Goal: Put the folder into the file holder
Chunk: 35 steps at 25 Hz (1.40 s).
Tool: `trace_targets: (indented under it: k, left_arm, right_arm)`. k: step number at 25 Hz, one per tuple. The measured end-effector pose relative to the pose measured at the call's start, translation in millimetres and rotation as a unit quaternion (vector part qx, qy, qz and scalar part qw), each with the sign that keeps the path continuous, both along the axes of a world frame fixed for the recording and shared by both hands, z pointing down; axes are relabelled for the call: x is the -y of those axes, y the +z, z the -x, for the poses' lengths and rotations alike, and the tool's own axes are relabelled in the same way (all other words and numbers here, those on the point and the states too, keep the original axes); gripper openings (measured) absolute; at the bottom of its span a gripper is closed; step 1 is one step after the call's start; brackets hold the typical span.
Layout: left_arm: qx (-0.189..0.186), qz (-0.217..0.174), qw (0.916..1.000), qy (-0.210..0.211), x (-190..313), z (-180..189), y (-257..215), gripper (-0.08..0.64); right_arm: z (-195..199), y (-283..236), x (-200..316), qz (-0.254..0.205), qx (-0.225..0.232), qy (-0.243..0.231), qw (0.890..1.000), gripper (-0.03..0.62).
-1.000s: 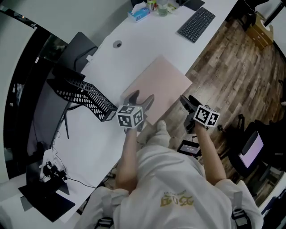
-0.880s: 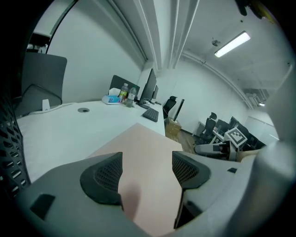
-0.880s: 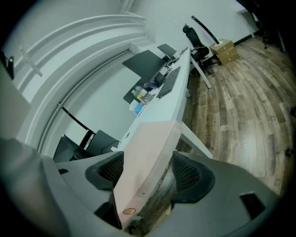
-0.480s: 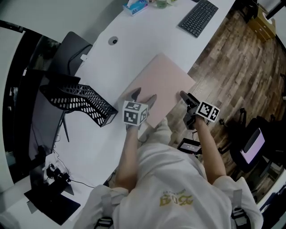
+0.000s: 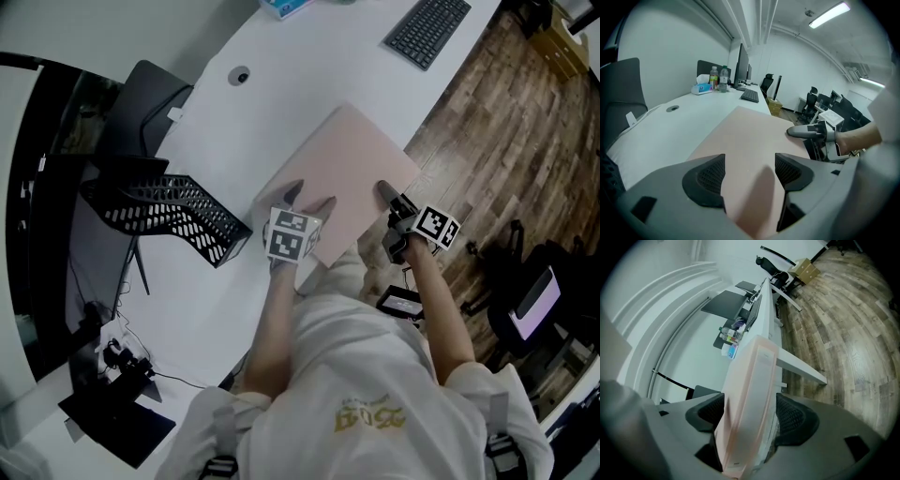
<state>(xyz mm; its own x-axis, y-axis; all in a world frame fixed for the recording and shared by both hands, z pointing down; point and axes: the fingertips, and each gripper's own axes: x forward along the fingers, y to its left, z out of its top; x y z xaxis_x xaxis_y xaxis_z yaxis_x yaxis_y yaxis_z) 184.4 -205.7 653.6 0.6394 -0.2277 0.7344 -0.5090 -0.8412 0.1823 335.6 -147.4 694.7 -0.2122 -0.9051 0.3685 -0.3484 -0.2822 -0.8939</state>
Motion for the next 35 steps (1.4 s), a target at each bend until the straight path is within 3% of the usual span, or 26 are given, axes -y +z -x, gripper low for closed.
trace_targets:
  k: [6, 10, 20, 26, 31, 35]
  left_arm:
    - [-0.001, 0.002, 1.0000, 0.002, -0.4, 1.4, 0.0, 0.345]
    - [-0.003, 0.001, 1.0000, 0.003, -0.7, 0.8, 0.8, 0.342]
    - [-0.005, -0.005, 0.9999, 0.015, -1.8, 0.7, -0.3, 0.334]
    - [-0.009, -0.002, 0.9996, 0.025, -3.2, -5.0, -6.9, 0.344]
    - [-0.065, 0.027, 0.9966, 0.041, -17.6, -23.4, -29.7, 0.348]
    - [-0.070, 0.016, 0.9954, 0.064, -30.0, -38.0, -41.8, 0.336]
  right_arm:
    - [5.6, -0.4, 12.8, -0.021, 0.021, 0.010, 1.000, 0.330]
    - [4.6, 0.1, 15.6, -0.030, 0.030, 0.017, 0.999, 0.278]
    - [3.8, -10.4, 7.9, -0.073, 0.051, 0.036, 0.995, 0.224]
    - [-4.6, -35.9, 6.8, -0.095, 0.022, 0.059, 0.993, 0.201]
    - [-17.2, -64.3, 5.0, -0.101, -0.016, 0.079, 0.992, 0.191]
    - [-18.8, -88.6, 12.1, -0.118, -0.054, 0.073, 0.989, 0.187]
